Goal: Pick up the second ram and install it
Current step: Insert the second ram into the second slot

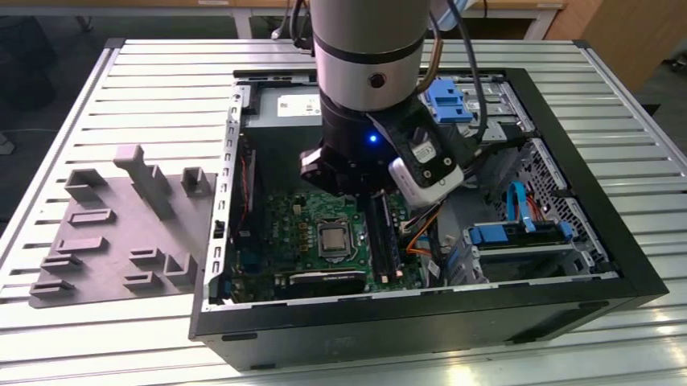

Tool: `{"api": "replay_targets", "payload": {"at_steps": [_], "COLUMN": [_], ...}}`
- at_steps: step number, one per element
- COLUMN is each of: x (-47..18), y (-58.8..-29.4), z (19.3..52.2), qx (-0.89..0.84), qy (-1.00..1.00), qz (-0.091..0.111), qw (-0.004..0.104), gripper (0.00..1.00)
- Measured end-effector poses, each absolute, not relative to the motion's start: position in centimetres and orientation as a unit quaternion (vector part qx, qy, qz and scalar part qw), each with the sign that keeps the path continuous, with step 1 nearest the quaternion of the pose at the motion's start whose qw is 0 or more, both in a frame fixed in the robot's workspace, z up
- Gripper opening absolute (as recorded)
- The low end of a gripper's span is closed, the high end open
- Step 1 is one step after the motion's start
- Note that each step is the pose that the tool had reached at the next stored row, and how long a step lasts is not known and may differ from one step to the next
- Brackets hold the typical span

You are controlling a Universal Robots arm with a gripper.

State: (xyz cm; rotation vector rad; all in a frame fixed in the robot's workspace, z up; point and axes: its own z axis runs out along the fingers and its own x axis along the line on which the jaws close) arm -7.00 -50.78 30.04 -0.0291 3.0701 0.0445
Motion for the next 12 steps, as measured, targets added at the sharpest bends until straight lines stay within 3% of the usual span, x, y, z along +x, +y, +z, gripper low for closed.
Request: {"api": "replay_targets", "payload": {"at_steps": [12], "x": [-6.73], "y": [-50.78], "z": [29.68], "qx": [-0.008], "qy": [0.999], "qz": [0.014], "qw": [0.036], "gripper": [0.12]}}
